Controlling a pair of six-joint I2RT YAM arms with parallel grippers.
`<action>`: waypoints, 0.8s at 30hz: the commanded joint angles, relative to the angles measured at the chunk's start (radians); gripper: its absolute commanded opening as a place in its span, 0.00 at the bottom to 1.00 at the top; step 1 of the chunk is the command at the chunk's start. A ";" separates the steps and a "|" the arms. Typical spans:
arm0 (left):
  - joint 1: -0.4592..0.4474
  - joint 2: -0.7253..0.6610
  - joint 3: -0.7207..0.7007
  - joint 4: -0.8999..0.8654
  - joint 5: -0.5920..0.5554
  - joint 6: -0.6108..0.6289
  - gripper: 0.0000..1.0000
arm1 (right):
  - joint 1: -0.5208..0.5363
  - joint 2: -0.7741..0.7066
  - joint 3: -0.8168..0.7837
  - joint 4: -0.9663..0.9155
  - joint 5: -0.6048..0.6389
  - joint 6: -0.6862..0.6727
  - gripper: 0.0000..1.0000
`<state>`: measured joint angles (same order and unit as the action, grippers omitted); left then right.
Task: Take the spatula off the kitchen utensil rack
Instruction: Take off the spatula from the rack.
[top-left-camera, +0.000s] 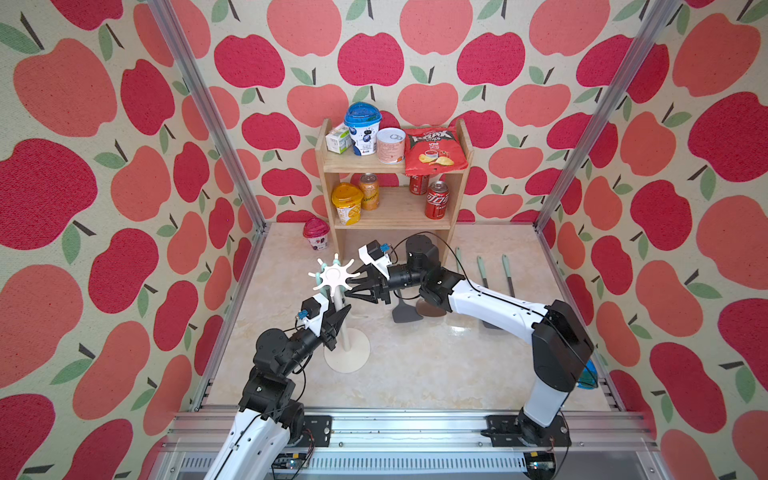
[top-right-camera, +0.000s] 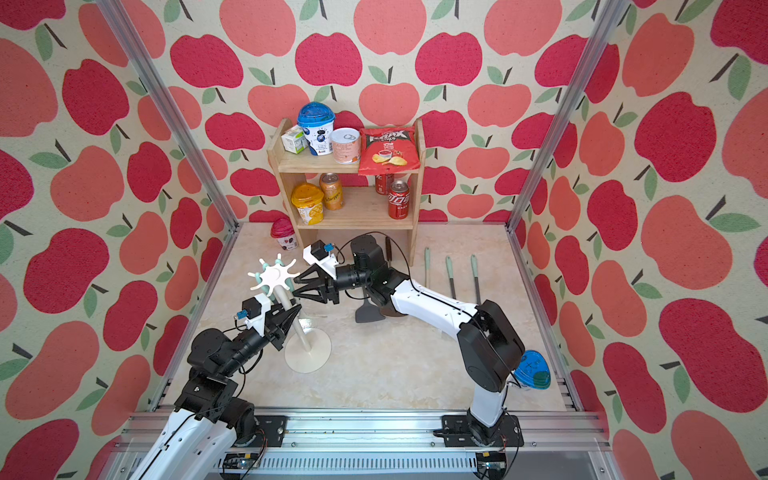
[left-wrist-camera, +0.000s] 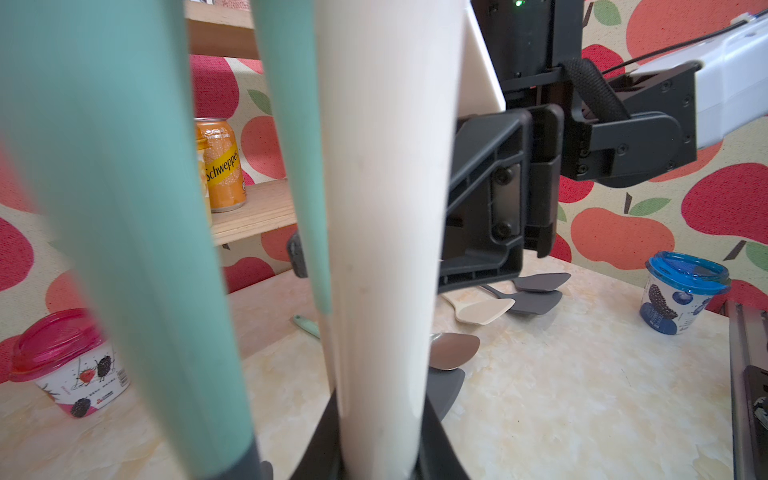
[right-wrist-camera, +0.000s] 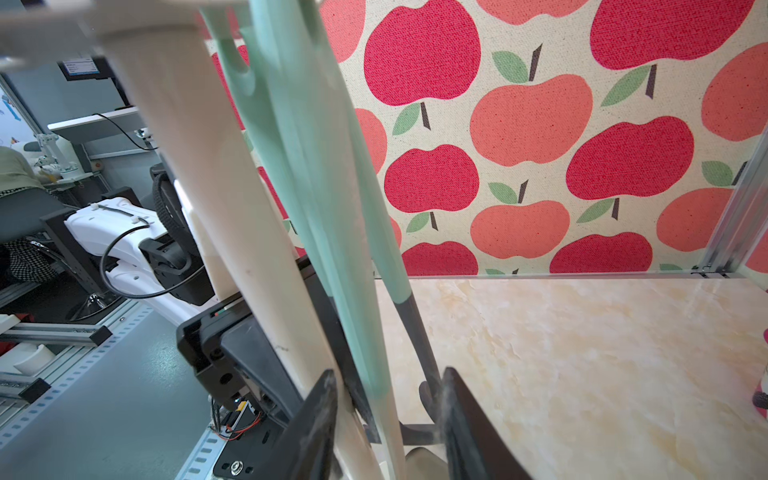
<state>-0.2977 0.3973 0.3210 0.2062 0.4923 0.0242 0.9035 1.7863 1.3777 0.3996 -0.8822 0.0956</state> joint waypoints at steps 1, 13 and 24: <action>0.005 0.018 0.019 -0.045 0.022 0.006 0.00 | 0.011 0.025 0.043 0.040 -0.029 0.032 0.42; 0.011 0.029 0.016 -0.030 0.018 0.004 0.00 | 0.026 0.026 0.048 0.044 -0.039 0.031 0.31; 0.014 0.049 0.025 -0.030 0.019 -0.001 0.00 | 0.026 -0.004 0.059 -0.038 -0.023 -0.029 0.12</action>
<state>-0.2882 0.4385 0.3389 0.2146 0.5064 0.0208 0.9218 1.8168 1.4101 0.4179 -0.8909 0.0784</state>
